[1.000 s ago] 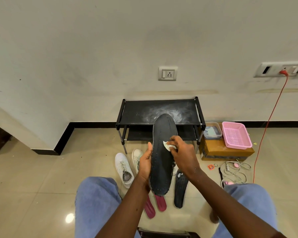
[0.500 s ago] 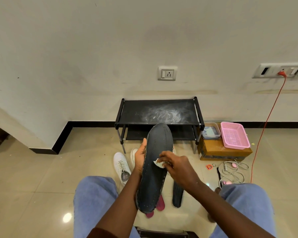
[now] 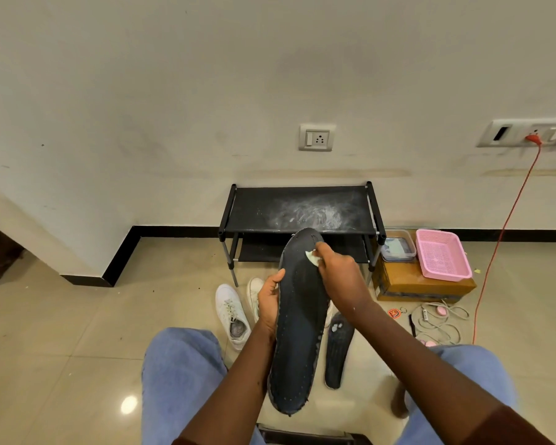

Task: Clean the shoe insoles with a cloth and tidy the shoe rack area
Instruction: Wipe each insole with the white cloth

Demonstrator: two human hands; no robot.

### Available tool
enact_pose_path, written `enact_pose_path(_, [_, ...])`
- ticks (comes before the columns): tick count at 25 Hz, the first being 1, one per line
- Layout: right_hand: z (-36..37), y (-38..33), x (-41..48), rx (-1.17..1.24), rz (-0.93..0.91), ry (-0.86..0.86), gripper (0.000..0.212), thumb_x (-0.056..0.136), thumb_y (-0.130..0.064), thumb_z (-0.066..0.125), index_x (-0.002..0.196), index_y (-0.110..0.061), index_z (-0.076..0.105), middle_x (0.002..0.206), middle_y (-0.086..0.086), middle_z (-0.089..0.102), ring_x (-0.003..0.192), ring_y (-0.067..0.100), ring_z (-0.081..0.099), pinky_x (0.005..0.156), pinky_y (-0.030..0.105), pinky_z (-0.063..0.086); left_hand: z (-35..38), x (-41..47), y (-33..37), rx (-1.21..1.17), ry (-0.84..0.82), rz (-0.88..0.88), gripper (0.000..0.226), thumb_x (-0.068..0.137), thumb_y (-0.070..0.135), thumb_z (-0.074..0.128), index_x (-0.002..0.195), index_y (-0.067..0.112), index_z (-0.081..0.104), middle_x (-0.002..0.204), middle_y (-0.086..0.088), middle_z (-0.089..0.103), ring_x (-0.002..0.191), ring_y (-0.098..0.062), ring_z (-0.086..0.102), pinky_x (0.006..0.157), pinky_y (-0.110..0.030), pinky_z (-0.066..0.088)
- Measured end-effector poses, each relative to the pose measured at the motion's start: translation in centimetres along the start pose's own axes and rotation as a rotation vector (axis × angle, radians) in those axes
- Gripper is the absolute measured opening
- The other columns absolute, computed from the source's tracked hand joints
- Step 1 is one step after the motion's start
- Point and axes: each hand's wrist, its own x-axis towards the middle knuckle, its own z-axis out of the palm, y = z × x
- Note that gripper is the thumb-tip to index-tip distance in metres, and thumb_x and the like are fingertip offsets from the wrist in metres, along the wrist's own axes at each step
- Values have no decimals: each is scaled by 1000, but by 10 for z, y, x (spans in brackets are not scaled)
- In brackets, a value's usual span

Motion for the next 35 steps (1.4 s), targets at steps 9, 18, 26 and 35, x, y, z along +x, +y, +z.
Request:
enact_pose_path(9, [5, -27, -38, 20, -81, -182, 41, 97, -14, 40, 138, -18, 34, 117, 8, 61, 100, 20, 60, 81, 24, 48, 5, -4, 4, -60, 54, -35, 58, 97, 30, 39, 61, 3, 75, 63, -11, 70, 55, -21, 68, 54, -27, 57])
enact_pose_path(18, [3, -31, -42, 12, -197, -181, 32, 98, -20, 40, 129, -15, 44, 107, 8, 66, 89, 22, 65, 75, 28, 51, 15, -7, 14, 9, 47, -44, 69, 100, 46, 23, 78, 5, 74, 70, -11, 71, 63, -22, 70, 63, -26, 55])
enact_pose_path(26, [-5, -18, 21, -54, 58, -15, 27, 95, -6, 38, 121, -10, 44, 106, 15, 63, 93, 33, 61, 72, 37, 46, 24, -13, 2, 33, -79, -86, 69, 101, 38, 24, 69, 6, 77, 72, -12, 72, 63, -20, 71, 51, -26, 56])
enact_pose_path(35, [22, -19, -5, 35, -238, -103, 41, 91, -2, 44, 129, -15, 51, 117, 11, 63, 99, 30, 62, 82, 40, 52, 18, -4, 7, -61, -2, -75, 51, 89, 35, 48, 60, 2, 75, 64, -14, 70, 56, -21, 70, 44, -25, 54])
